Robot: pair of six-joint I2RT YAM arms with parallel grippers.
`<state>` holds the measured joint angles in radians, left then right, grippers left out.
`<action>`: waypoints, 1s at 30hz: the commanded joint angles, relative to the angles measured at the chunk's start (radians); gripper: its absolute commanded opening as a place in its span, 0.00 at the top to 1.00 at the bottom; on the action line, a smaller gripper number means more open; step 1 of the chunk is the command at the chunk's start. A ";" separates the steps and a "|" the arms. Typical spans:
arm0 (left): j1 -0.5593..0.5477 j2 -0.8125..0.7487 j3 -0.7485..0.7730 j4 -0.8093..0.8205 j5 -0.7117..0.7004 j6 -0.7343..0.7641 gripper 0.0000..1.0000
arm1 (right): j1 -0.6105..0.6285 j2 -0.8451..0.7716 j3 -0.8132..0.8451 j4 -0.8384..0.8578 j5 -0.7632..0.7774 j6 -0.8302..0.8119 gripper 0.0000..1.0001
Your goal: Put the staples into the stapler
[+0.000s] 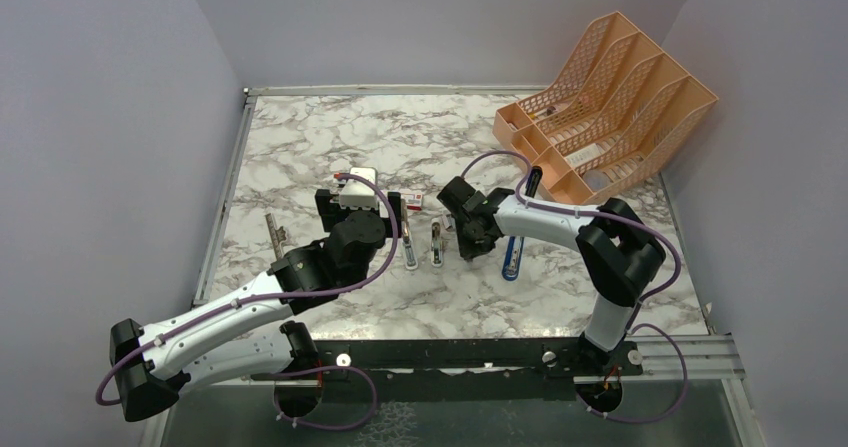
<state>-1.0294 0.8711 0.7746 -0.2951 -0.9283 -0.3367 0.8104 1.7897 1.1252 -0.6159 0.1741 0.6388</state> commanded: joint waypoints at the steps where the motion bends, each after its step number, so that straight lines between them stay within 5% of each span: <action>1: 0.003 -0.016 0.003 0.004 -0.021 -0.005 0.01 | 0.007 0.026 0.001 -0.034 0.045 0.023 0.79; 18: 0.003 -0.038 0.006 0.005 -0.007 -0.010 0.01 | 0.141 -0.163 -0.035 0.031 0.264 0.254 0.80; 30: 0.003 -0.104 0.005 0.001 -0.024 -0.018 0.01 | 0.257 -0.087 0.040 0.095 0.353 0.358 0.80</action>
<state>-1.0294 0.8021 0.7746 -0.2951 -0.9283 -0.3431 1.0622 1.6562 1.1084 -0.5655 0.4595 0.9577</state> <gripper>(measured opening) 0.987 0.210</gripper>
